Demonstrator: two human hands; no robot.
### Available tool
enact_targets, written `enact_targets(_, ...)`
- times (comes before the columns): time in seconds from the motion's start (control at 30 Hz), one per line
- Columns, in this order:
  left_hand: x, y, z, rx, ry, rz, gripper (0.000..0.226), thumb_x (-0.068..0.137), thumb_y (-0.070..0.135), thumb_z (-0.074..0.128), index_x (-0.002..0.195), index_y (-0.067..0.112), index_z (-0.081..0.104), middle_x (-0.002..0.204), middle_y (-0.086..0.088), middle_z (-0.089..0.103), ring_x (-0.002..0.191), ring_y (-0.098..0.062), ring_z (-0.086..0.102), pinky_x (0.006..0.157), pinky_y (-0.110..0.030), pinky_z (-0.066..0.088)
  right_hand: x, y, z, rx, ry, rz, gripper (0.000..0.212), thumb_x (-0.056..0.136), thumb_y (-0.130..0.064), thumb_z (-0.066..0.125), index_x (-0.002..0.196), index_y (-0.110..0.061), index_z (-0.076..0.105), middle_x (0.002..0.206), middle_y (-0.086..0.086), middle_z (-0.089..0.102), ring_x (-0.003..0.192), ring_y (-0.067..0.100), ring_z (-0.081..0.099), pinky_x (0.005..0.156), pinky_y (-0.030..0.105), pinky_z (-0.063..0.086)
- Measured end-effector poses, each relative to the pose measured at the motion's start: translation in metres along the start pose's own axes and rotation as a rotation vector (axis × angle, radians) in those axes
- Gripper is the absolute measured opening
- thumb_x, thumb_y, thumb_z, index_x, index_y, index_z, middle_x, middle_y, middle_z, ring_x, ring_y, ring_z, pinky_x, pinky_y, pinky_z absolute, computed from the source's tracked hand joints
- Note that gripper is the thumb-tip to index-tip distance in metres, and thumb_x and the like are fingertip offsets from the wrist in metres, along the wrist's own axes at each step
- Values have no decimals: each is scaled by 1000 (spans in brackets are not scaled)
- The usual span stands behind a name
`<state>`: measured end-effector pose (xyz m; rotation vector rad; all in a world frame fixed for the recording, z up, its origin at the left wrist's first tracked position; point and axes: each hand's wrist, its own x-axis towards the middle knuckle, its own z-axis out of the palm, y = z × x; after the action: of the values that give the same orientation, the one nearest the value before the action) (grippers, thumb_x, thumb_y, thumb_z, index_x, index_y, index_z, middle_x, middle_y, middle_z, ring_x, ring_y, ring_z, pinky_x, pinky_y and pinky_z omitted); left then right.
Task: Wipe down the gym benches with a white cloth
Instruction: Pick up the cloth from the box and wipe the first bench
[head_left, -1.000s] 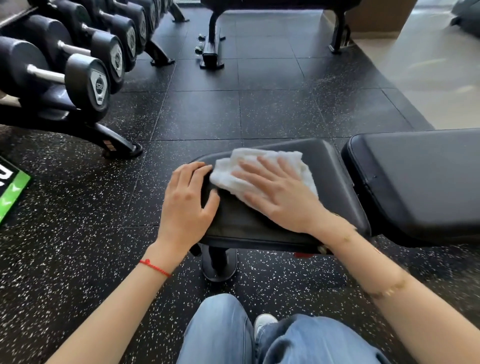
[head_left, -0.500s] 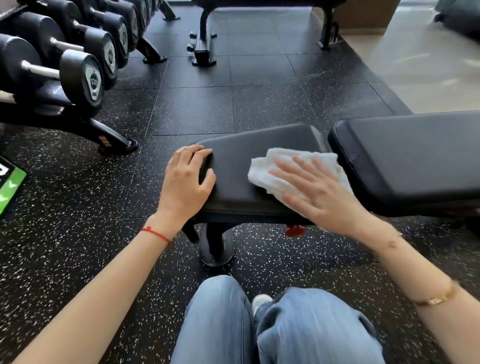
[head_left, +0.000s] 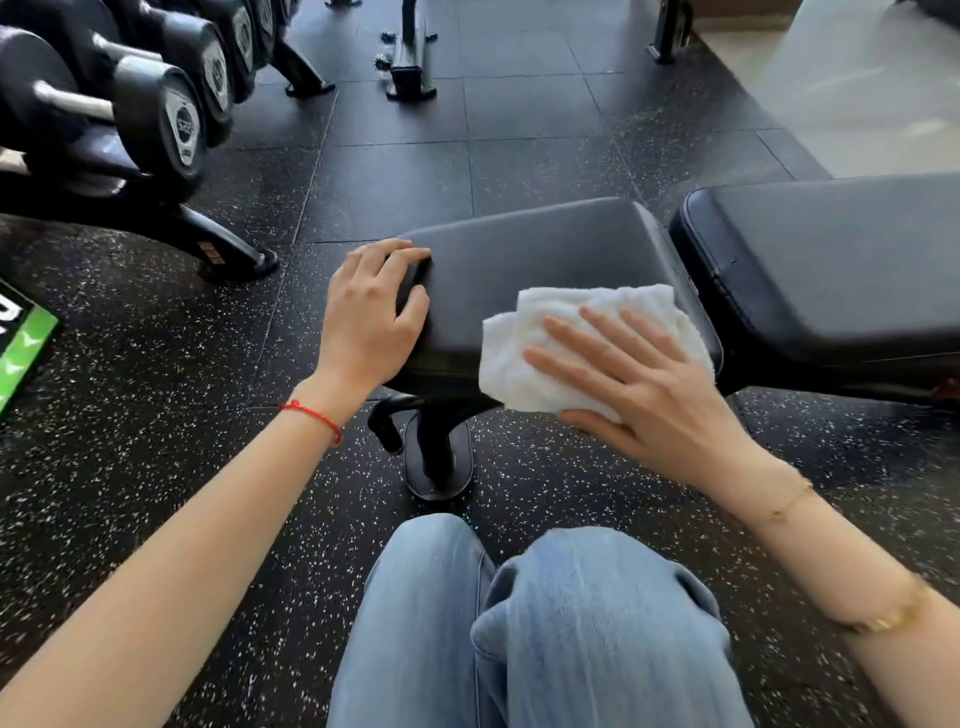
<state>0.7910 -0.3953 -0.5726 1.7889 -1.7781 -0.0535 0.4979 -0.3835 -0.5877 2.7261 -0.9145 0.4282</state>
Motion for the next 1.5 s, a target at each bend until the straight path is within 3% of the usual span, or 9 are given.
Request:
enact_targets(0.33,1,1,0,7,9,-8,38,92,14,52,129,14,60,137,-4,55,130,-25,44,114,-39,29,15,-13,13,-133,54,-77,56,103,-49,46,154,-33,30,162,0,27,148,29,29,118,53,28)
enact_targets(0.5,0,1,2,6,22,-26,37,92,17,50,129,16,59,137,-1,55,130,-23,43,114,-39,30,12,-13,7,-103,57,80,55,103,-54,41,154,-32,32,160,0,31,147,28,32,118,49,29)
enact_targets(0.7,0,2,2,2,27,-17,38,92,15,49,128,15,60,136,-1,56,129,-23,45,113,-37,30,41,-31,8,63,19,93,64,101,-56,44,153,-20,34,161,2,29,150,25,25,121,47,24)
enact_targets(0.87,0,1,2,1,13,-24,39,92,18,47,128,15,60,137,-2,55,130,-24,44,114,-39,30,35,-11,-9,77,-33,192,64,96,-63,43,149,-28,43,159,-1,35,147,25,32,122,42,22)
enact_targets(1.07,1,1,2,-24,2,-25,38,93,18,46,129,15,59,137,-2,55,130,-23,44,113,-39,30,62,-44,1,109,-47,174,60,100,-60,38,149,-27,43,158,1,36,146,29,33,120,48,25)
enact_targets(1.2,2,0,2,-11,17,-14,38,92,18,48,128,15,60,136,-2,56,130,-24,44,114,-38,30,29,1,-10,132,-18,318,55,102,-56,38,148,-28,45,157,1,38,147,24,33,119,47,26)
enact_targets(1.3,1,2,3,1,33,-33,37,92,17,49,127,15,61,136,-3,56,130,-24,45,115,-39,30,59,46,-13,169,-161,438,56,104,-53,30,155,-32,28,161,3,30,150,21,20,122,34,9)
enact_targets(1.37,1,5,3,25,39,-67,37,93,18,48,128,14,60,137,-4,55,132,-24,43,115,-41,30,106,56,0,190,-282,514,59,103,-56,22,157,-35,13,166,-1,16,152,20,9,124,38,1)
enact_targets(1.5,-1,8,3,30,55,-155,38,94,18,50,130,11,58,139,-7,53,133,-25,42,116,-40,30,150,27,16,283,-331,430,54,104,-49,30,156,-37,18,166,-6,11,153,21,3,123,43,-3)
